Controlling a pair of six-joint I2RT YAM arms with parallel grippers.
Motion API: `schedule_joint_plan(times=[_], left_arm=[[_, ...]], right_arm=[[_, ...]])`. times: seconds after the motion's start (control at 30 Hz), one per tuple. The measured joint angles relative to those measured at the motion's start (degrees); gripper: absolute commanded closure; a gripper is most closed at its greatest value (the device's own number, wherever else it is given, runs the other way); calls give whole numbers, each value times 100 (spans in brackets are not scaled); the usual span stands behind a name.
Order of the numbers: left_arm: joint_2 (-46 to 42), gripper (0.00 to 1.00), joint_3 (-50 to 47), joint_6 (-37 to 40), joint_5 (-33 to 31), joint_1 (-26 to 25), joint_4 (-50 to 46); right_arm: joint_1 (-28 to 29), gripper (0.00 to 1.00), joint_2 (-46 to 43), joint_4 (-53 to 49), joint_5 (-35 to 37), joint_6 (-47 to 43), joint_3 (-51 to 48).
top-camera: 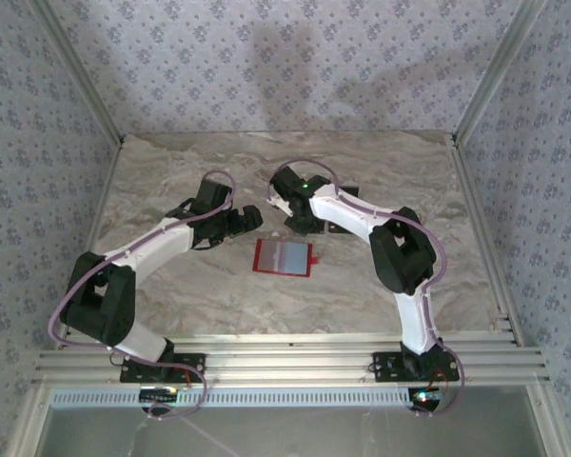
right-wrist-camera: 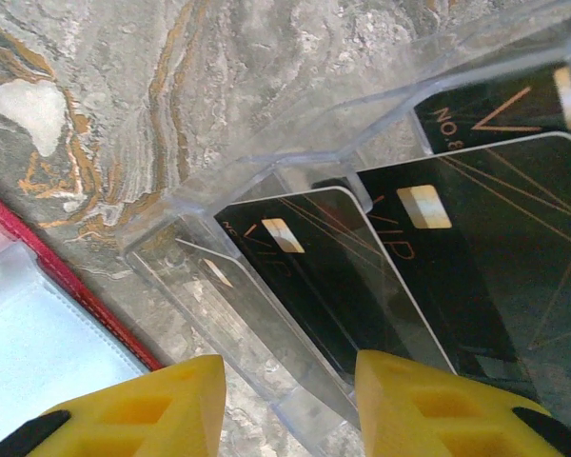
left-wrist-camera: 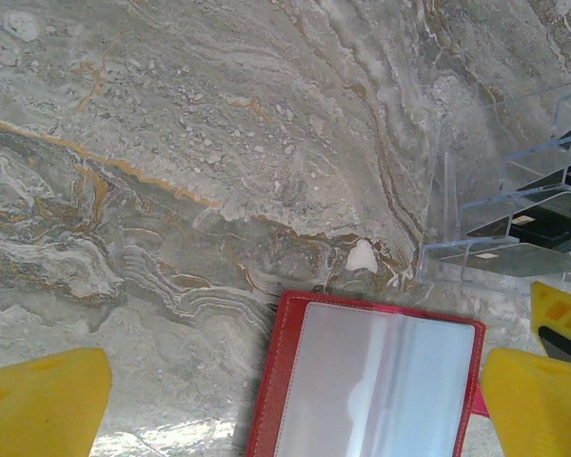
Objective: Put the credit cards into the card holder
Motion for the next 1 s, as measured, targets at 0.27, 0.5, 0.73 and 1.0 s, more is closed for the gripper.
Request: schedule_joint_plan(times=[0.27, 0.5, 0.73, 1.0], left_arm=[[0, 0, 0, 0, 0, 0, 15], [11, 0, 0, 0, 0, 0, 17], [114, 0, 0, 0, 0, 0, 15], [116, 0, 0, 0, 0, 0, 17]], right_arm=[[-37, 58, 162, 11, 133, -111, 55], [-37, 66, 238, 9, 131, -151, 55], [-98, 74, 238, 9, 129, -170, 55], [-197, 82, 238, -11, 125, -170, 83]])
